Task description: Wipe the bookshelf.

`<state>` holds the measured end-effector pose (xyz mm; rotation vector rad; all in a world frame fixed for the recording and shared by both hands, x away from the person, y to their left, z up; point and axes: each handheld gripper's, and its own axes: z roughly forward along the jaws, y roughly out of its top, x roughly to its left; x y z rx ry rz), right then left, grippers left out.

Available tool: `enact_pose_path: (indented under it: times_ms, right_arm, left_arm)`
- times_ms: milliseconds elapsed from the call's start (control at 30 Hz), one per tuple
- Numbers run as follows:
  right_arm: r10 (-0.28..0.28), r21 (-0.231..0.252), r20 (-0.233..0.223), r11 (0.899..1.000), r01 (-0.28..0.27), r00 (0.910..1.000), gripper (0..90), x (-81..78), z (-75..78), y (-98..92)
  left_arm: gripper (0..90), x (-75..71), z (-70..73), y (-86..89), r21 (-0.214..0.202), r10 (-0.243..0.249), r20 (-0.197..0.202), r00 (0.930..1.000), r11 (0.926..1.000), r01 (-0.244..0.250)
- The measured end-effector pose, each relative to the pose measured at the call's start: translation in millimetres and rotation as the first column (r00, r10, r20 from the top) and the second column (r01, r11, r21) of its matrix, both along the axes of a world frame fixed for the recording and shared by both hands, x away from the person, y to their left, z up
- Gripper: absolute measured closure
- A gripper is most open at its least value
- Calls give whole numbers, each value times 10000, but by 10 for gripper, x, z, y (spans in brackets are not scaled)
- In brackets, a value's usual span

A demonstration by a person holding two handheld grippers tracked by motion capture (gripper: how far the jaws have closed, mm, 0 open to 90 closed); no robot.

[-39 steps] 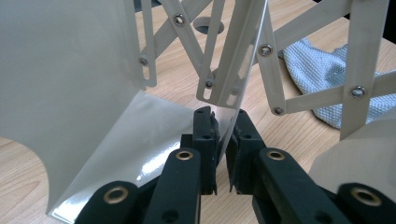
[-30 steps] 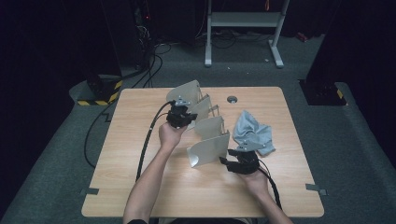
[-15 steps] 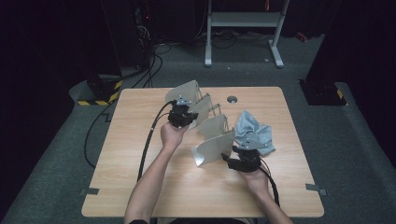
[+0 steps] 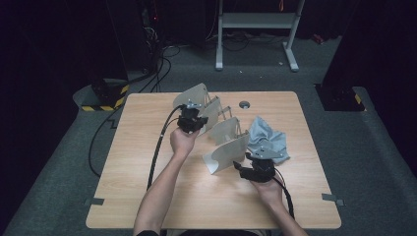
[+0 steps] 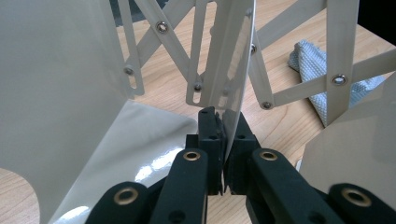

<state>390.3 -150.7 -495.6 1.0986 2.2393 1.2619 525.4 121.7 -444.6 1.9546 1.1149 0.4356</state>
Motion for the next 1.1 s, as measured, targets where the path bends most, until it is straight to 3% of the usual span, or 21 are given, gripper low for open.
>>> enact_pose_path:
  times_ms: [200, 367, 667, 967, 1100]
  right_arm:
    - [158, 0, 67, 9999, -158, 9999, 320, -15, -11, 44]
    - [95, 244, -326, 9997, -87, 9994, 277, -10, -37, 83]
    - [-11, 49, -338, 10000, 12, 9994, 253, -93, -18, 243]
    - [-444, -302, -337, 9986, 434, 9984, 194, -130, -70, 446]
    - [-1055, -512, -183, 9932, 1045, 9942, 147, -124, -74, 509]
  left_arm:
    - [873, 17, -16, -14, 34, 162, -8, 9999, 9999, -162]
    - [874, 13, -11, -35, 118, 214, -32, 9998, 9997, -213]
    - [874, -54, -18, 18, 288, 169, -84, 9998, 9994, -166]
    - [874, -96, -16, -13, 318, 329, -118, 9994, 9990, -325]
    - [876, -120, -11, -24, 405, 388, -87, 9992, 9984, -384]
